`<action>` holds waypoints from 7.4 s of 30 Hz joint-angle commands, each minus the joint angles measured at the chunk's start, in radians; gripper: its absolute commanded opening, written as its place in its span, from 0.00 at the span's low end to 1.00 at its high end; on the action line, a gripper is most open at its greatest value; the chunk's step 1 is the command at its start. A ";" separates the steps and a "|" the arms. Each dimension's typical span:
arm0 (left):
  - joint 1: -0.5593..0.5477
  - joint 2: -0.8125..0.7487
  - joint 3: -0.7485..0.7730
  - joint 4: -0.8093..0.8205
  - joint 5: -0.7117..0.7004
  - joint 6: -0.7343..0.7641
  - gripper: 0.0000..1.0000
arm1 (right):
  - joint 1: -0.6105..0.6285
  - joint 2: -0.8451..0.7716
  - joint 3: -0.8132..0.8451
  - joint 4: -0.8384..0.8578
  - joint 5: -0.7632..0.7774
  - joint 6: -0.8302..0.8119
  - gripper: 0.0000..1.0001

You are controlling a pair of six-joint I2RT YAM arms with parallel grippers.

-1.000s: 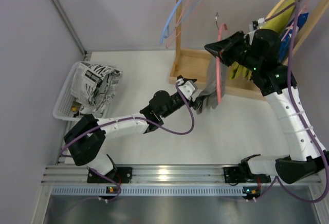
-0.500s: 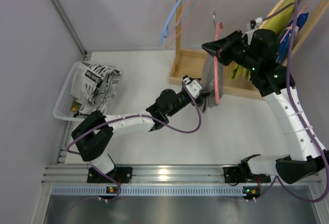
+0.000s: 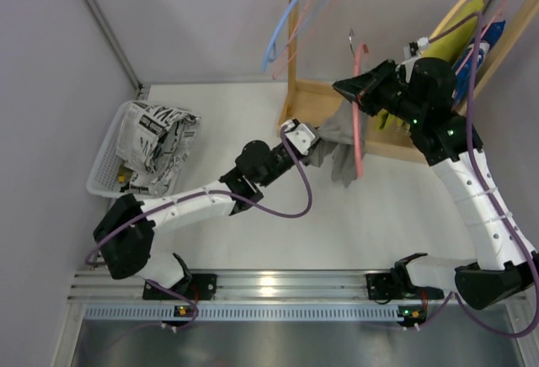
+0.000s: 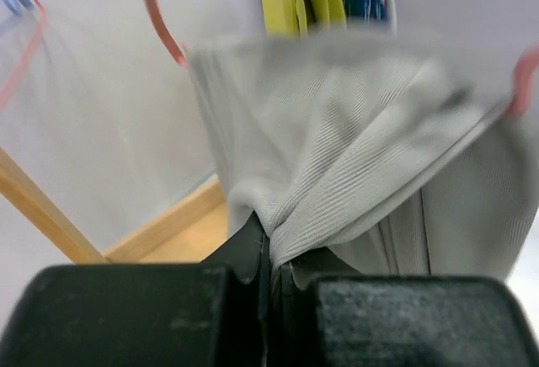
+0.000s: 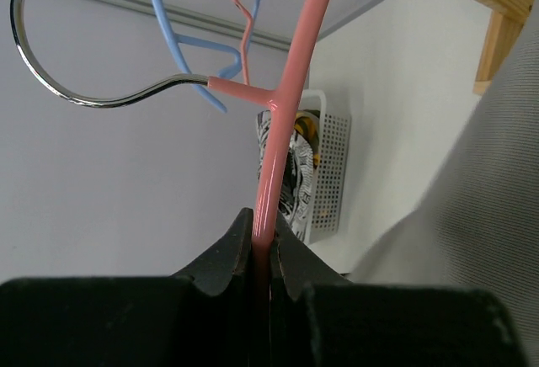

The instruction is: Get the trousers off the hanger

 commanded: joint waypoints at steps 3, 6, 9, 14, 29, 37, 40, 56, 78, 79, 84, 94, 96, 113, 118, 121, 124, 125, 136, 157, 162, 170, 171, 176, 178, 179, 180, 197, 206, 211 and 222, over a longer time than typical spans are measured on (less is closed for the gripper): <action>0.004 -0.185 0.050 -0.066 0.023 -0.032 0.00 | -0.029 -0.097 -0.070 0.161 -0.001 -0.084 0.00; 0.004 -0.230 0.127 -0.152 0.023 -0.075 0.00 | -0.038 -0.118 -0.122 0.185 -0.021 -0.107 0.00; 0.004 -0.234 0.242 -0.248 -0.026 -0.115 0.00 | -0.044 -0.132 -0.165 0.193 -0.036 -0.116 0.00; 0.004 -0.211 0.441 -0.339 -0.064 -0.127 0.00 | -0.053 -0.161 -0.225 0.204 -0.047 -0.142 0.00; 0.004 -0.039 1.037 -0.446 -0.098 -0.075 0.00 | -0.058 -0.233 -0.418 0.233 -0.055 -0.219 0.00; 0.001 0.007 1.204 -0.448 -0.118 -0.004 0.00 | -0.058 -0.244 -0.595 0.287 -0.059 -0.250 0.00; 0.001 0.002 1.229 -0.448 -0.129 0.035 0.00 | -0.058 -0.247 -0.633 0.300 -0.059 -0.267 0.00; 0.002 -0.010 1.413 -0.436 -0.241 0.239 0.00 | -0.055 -0.189 -0.776 0.314 -0.090 -0.333 0.00; 0.221 -0.101 1.250 -0.186 -0.399 0.903 0.00 | -0.054 -0.170 -0.710 0.296 -0.153 -0.388 0.00; 0.223 -0.096 1.246 -0.181 -0.420 0.920 0.00 | -0.055 -0.160 -0.705 0.297 -0.156 -0.386 0.00; 0.261 -0.058 1.258 -0.181 -0.445 0.987 0.00 | -0.054 -0.128 -0.662 0.294 -0.168 -0.385 0.00; 0.669 0.109 1.422 -0.333 -0.437 0.748 0.00 | -0.038 -0.097 -0.641 0.301 -0.171 -0.376 0.00; 0.776 0.145 1.477 -0.354 -0.414 0.668 0.00 | -0.038 -0.100 -0.642 0.304 -0.168 -0.382 0.00; 1.159 0.136 1.477 -0.292 -0.353 0.571 0.00 | -0.038 -0.080 -0.632 0.316 -0.181 -0.374 0.00; 1.209 0.027 1.221 -0.194 -0.316 0.579 0.00 | -0.038 -0.077 -0.622 0.317 -0.181 -0.376 0.00; 1.209 0.002 1.149 -0.190 -0.308 0.582 0.00 | -0.040 -0.077 -0.622 0.320 -0.181 -0.374 0.00; 1.209 -0.050 1.020 -0.190 -0.255 0.566 0.00 | -0.038 -0.078 -0.636 0.334 -0.182 -0.360 0.00; 1.209 -0.059 0.965 -0.184 -0.247 0.556 0.00 | -0.038 -0.078 -0.642 0.340 -0.182 -0.360 0.00; 1.209 -0.029 0.902 -0.154 -0.221 0.488 0.00 | -0.040 -0.086 -0.641 0.325 -0.176 -0.376 0.00; 1.211 -0.423 0.158 -0.353 -0.193 0.445 0.00 | -0.038 -0.058 -0.629 0.330 -0.178 -0.376 0.00; 1.209 -0.314 0.184 -0.394 -0.159 0.376 0.00 | -0.038 -0.048 -0.609 0.322 -0.173 -0.388 0.00; 1.131 -0.144 0.230 -0.433 -0.178 0.336 0.00 | -0.040 -0.072 -0.549 0.299 -0.165 -0.415 0.00; 1.121 -0.125 0.224 -0.433 -0.188 0.320 0.00 | -0.040 -0.080 -0.526 0.296 -0.165 -0.434 0.00; 1.085 -0.064 0.218 -0.592 -0.199 0.175 0.00 | -0.040 -0.121 -0.448 0.213 -0.164 -0.452 0.00; 1.084 -0.052 0.213 -0.662 -0.218 0.108 0.00 | -0.040 -0.135 -0.419 0.198 -0.171 -0.436 0.00; 1.085 -0.061 0.204 -0.711 -0.222 0.086 0.00 | -0.040 -0.150 -0.412 0.198 -0.176 -0.429 0.00; 1.084 -0.073 0.168 -0.730 -0.224 0.048 0.00 | -0.040 -0.158 -0.396 0.198 -0.179 -0.423 0.00; 1.084 -0.495 0.092 -0.885 -0.026 -0.070 0.87 | -0.040 -0.160 -0.297 0.209 -0.133 -0.267 0.00; 1.084 -0.656 0.207 -0.897 0.382 -0.268 0.89 | -0.047 -0.117 -0.239 0.330 -0.153 -0.139 0.00; 1.081 -0.604 0.333 -0.896 0.667 -0.429 0.90 | -0.047 -0.107 -0.227 0.414 -0.087 -0.098 0.00; 0.599 -0.400 0.483 -0.923 0.559 -0.279 0.90 | -0.031 -0.063 -0.256 0.577 0.095 -0.041 0.00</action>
